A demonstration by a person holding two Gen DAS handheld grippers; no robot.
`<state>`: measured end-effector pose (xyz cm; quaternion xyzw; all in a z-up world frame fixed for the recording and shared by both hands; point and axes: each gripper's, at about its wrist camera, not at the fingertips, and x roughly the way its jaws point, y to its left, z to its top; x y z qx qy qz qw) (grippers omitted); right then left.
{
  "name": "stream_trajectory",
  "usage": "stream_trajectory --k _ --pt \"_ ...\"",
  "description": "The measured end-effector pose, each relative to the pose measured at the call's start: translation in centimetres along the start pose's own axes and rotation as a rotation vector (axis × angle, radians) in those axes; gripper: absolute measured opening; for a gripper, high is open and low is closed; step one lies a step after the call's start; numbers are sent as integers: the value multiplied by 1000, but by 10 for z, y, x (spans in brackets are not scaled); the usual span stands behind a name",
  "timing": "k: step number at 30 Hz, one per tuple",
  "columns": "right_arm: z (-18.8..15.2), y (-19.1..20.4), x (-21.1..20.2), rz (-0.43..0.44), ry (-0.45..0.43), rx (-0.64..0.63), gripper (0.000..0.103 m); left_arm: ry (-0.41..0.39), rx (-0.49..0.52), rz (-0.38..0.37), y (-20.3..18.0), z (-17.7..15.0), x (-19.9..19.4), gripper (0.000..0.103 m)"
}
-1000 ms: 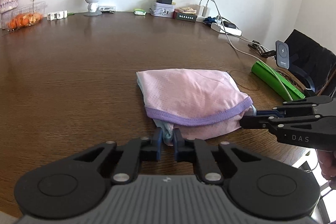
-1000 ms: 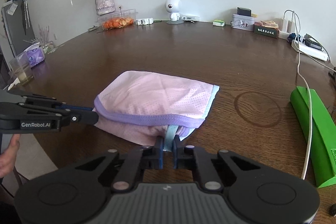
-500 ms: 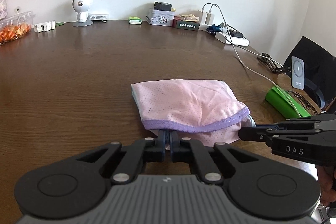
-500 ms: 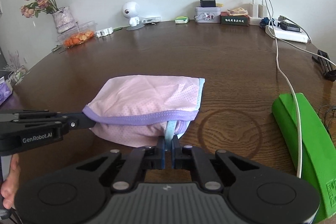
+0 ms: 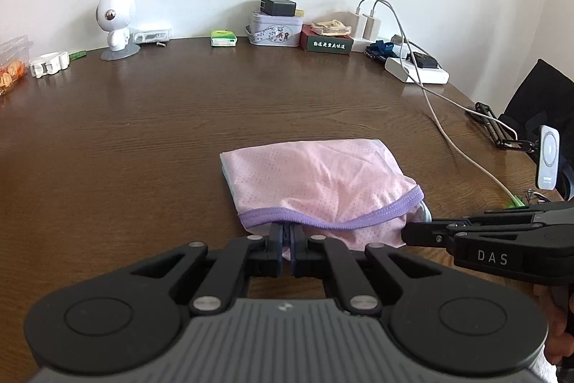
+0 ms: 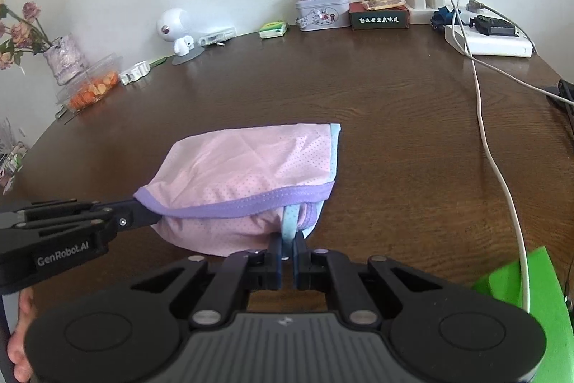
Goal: Fold clothes
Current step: 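Pinch the purple-trimmed edge of the bundle with both grippers and tuck it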
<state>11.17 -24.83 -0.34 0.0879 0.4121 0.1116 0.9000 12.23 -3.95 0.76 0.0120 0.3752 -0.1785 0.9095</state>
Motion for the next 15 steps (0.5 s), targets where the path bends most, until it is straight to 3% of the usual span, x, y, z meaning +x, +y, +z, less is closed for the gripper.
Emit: stream_trajectory --k 15 --pt "119 -30 94 -74 51 40 5 36 -19 22 22 106 129 3"
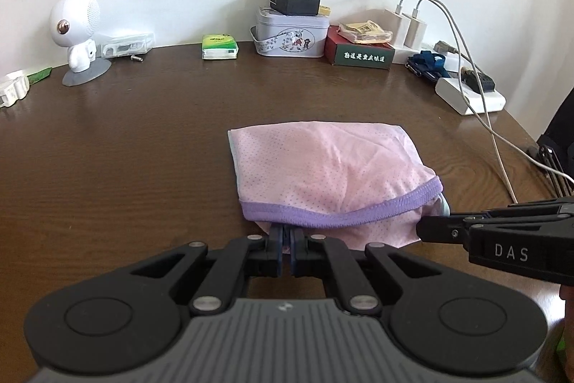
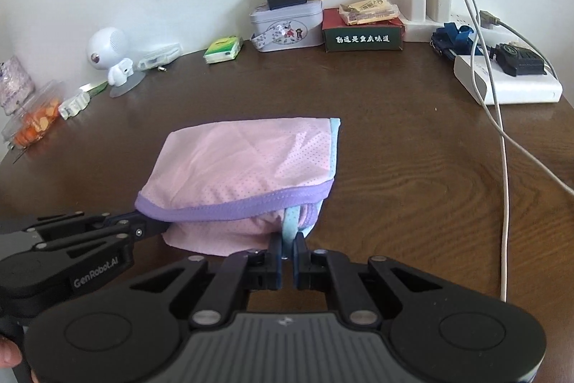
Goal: Fold clothes
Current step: 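Pinch the purple-trimmed edge of the bundle with both grippers and tuck it, then open both grippers and lift them away from the pink bundle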
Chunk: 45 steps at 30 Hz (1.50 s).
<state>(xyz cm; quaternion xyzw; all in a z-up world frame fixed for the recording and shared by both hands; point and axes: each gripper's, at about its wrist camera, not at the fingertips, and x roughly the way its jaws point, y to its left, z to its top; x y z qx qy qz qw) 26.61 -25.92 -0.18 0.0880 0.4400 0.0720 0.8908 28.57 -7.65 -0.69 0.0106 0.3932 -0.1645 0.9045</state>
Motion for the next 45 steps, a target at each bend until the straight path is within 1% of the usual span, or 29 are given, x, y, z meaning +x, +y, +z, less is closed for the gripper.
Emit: stream_trajectory --k 3,7,9,11,15,18,20,23,24,25,26,29,30,32,35,38,41,43,45 --pt "23 -6 19 -3 -3 -4 5 -4 -12 -5 5 20 22 3" --pt "40 -5 36 -22 -25 -51 5 -21 15 8 5 36 41 4" --pt "46 -4 42 -27 -40 -73 5 -31 12 12 7 39 46 4" --pt "48 -2 47 -23 -56 -105 5 -45 0 17 10 40 47 3" --pt "45 -3 49 -7 -98 -145 5 -102 28 26 7 29 44 3" --pt "47 -5 52 2 -121 -152 5 -111 37 37 4 30 43 4" --pt "48 -4 54 -7 -133 -161 6 -119 36 54 2 31 45 5" --pt "44 -5 51 1 -148 -159 12 -138 46 89 0 27 40 8" --pt "42 -5 41 4 -166 -164 12 -149 48 90 1 25 33 9" --pt "40 -4 32 6 -185 -170 14 -162 47 87 2 23 25 13" --pt "38 -4 22 8 -204 -176 18 -175 51 88 3 22 16 16" --pt "36 -4 -17 -1 -269 -174 20 -232 69 128 4 22 -18 16" --pt "36 -5 -31 -2 -290 -168 20 -258 63 141 6 23 -31 15" --pt "34 -7 -65 5 -352 -155 20 -326 45 167 10 24 -64 6" --pt "30 -8 -122 26 -452 -140 20 -408 50 218 9 26 -112 1" --pt "26 -8 -168 57 -482 -115 20 -433 54 259 3 30 -152 0" --pt "21 -7 -200 108 -463 -112 20 -452 67 290 -11 42 -187 0" --pt "21 -3 -219 110 -462 -155 20 -495 71 303 -23 52 -211 0" --pt "23 5 -243 88 -497 -196 20 -540 63 314 -32 62 -234 0"
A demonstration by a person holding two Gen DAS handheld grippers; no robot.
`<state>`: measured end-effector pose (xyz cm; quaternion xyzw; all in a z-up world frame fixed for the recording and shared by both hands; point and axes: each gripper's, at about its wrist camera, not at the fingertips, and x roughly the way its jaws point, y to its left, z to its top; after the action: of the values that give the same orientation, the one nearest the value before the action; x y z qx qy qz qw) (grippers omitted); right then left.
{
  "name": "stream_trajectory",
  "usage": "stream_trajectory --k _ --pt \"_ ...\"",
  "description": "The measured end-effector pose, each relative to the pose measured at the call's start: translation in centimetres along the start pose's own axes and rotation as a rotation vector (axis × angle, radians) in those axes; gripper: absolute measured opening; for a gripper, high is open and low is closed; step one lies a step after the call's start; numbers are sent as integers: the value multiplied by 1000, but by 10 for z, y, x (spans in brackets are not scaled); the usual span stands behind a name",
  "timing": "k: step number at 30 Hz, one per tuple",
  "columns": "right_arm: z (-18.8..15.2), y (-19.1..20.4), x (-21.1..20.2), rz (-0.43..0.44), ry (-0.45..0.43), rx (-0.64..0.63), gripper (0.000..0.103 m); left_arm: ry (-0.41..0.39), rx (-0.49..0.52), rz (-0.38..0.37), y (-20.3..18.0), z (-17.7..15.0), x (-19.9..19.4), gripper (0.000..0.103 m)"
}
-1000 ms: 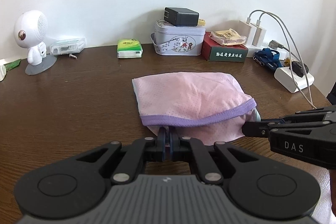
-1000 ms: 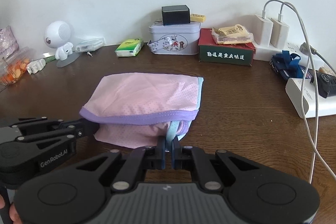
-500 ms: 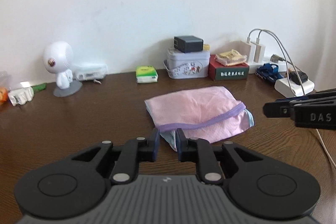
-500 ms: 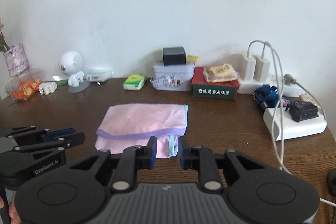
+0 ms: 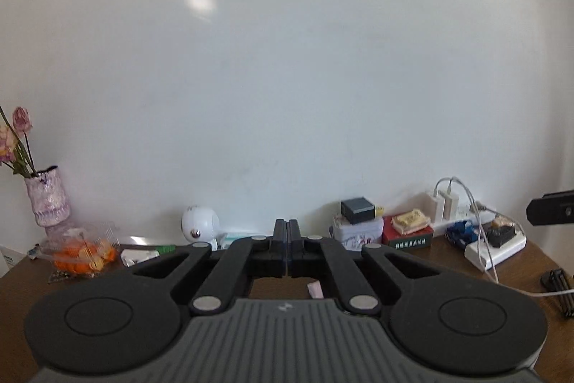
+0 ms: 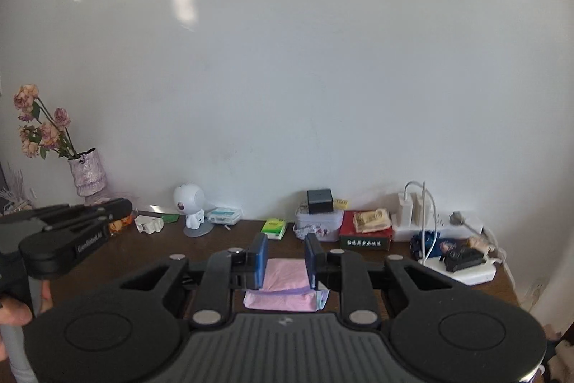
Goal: Fold clothes
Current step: 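Open both grippers and lift them away from the pink bundle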
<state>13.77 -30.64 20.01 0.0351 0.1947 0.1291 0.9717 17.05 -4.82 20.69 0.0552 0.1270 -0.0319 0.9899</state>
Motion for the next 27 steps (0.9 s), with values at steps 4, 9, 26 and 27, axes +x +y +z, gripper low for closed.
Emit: stream_trajectory --k 4,9,26,27 --pt "32 6 -37 27 -80 -7 21 -119 1 46 -2 43 -37 0" --pt "55 19 -97 81 -171 -15 22 -231 11 84 -1 95 -82 1" --pt "137 46 -294 24 -276 -272 60 -185 173 43 45 238 -322 5" --pt "136 45 -297 27 -267 -281 61 -189 191 50 48 237 -329 5"
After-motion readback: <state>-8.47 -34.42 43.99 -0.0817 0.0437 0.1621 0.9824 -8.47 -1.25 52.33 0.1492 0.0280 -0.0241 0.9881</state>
